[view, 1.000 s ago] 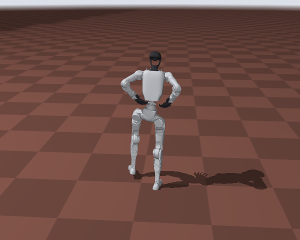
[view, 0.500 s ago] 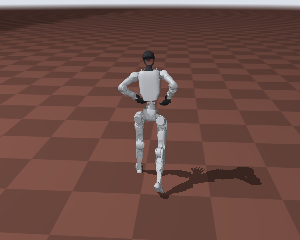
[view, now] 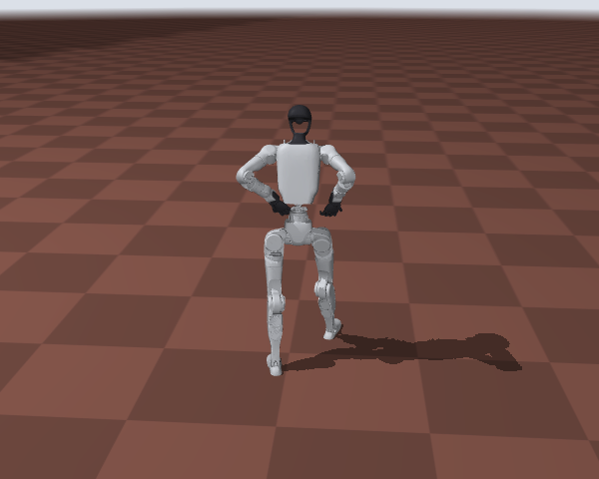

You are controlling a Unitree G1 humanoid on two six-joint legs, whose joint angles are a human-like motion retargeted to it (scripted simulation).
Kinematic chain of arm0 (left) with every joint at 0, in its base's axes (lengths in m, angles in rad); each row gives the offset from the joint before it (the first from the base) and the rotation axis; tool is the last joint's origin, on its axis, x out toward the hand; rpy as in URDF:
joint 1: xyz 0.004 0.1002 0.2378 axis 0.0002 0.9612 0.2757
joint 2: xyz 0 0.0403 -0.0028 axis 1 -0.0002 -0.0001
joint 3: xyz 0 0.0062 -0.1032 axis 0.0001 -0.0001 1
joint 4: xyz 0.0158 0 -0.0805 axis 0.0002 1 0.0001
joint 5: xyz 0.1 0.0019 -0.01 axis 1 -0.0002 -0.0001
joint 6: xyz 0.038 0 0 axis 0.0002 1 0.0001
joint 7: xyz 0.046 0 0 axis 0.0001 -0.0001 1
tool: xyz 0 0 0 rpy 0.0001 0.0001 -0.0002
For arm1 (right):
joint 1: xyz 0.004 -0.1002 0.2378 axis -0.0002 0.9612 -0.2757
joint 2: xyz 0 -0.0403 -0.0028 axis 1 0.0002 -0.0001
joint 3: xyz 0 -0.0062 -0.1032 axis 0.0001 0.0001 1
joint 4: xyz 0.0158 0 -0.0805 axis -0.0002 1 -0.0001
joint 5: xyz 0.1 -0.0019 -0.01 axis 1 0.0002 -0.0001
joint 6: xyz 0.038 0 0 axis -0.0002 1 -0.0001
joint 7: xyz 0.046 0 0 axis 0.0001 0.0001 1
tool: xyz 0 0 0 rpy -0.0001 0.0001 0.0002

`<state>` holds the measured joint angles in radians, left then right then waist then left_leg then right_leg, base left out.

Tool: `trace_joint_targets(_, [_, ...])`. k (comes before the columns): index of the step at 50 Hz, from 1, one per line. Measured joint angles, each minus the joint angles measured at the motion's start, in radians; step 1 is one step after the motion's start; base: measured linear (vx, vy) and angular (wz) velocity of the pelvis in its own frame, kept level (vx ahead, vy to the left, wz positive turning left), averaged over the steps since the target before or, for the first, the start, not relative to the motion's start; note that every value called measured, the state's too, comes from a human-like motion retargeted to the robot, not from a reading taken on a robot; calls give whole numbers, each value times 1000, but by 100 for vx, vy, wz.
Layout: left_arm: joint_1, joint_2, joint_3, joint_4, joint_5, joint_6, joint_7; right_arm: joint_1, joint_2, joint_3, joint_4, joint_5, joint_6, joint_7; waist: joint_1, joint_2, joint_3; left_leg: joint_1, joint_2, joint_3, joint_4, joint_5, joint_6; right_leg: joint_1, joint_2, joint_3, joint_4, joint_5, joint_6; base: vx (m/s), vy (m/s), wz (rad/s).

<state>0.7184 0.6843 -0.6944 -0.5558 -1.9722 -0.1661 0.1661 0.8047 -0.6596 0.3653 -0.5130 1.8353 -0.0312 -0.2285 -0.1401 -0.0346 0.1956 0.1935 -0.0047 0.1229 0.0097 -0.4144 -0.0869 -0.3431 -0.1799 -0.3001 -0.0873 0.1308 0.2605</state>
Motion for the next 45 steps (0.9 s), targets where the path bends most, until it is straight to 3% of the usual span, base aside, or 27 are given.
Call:
trace_joint_targets(5, [0, 0, 13, -2, 0, -30, 11, -7, 4, 9, -3, -19, -14, -5, 3, 17, -32, 76, 17, -9, 22, 16, 14, -2, 13, -10, 0, -17, 1, 72, -22, 13])
trace_joint_targets(10, [3, -10, 18, 2, 0, -10, 37, -11, 13, 17, -11, -19, -2, -15, 32, -12, -68, 97, -19, 0, 189, 195, 94, 135, -30, 28, 0, 1, -21, 81, -24, -11])
trace_joint_targets(14, [5, 1, 18, 8, 0, 27, 44, -13, 18, 34, -16, 7, 0, -31, 69, -70, -91, -69, -31, 100, 586, 333, 189, 238, -75, 63, 0, -86, -32, 75, -29, -34])
trace_joint_targets(19, [7, 20, 27, 4, 0, 49, 27, -18, 15, 49, -16, 18, 6, -37, 126, -108, -125, -373, -34, 163, 948, 248, 260, 277, -82, 99, 12, -151, 0, 62, -22, -44])
trace_joint_targets(23, [13, 29, 37, -3, 0, 47, -3, -17, 22, 67, -14, 10, 8, -16, 194, -115, -134, -548, -24, 175, 911, 189, 247, 284, -34, 149, 34, -195, 1, 55, -20, -73])
trace_joint_targets(28, [0, 27, 42, -6, 0, 44, 16, -23, 36, 64, 7, -10, 10, -7, 268, -106, -123, -586, -33, 244, 426, 289, 227, 329, -25, 194, 57, -261, -5, 62, 7, -62])
trace_joint_targets(32, [-14, 36, 49, -17, 0, 26, 19, -33, 37, 63, 17, -13, -7, 3, 325, -42, -74, -520, 36, 314, -3, 396, 89, 445, 64, 224, 61, -326, -50, 70, 8, -83])
trace_joint_targets(35, [-21, 48, 46, -25, 0, 16, -9, -32, 29, 68, 18, -1, -26, 17, 339, -26, -57, -532, 64, 345, -97, 333, -15, 529, 85, 229, 61, -357, -58, 73, 13, -43])
trace_joint_targets(37, [-31, 55, 42, -25, 0, 17, -23, -37, 27, 70, 22, 10, -32, 21, 343, -33, -61, -540, 59, 326, -97, 286, -31, 563, 79, 235, 68, -359, -61, 74, 17, -20])
trace_joint_targets(41, [-48, 57, 37, -20, 0, 34, -40, -43, 39, 68, 31, 25, -23, 34, 342, -39, -86, -492, 36, 241, -97, 313, -4, 606, 79, 255, 128, -308, -90, 79, 21, -7])
trace_joint_targets(45, [-40, 44, 29, -18, 0, 46, -72, -21, 54, 55, 32, 23, -1, 69, 323, -21, -107, -386, 34, 171, -97, 320, 18, 607, 93, 243, 300, -119, -129, 84, 27, 11])
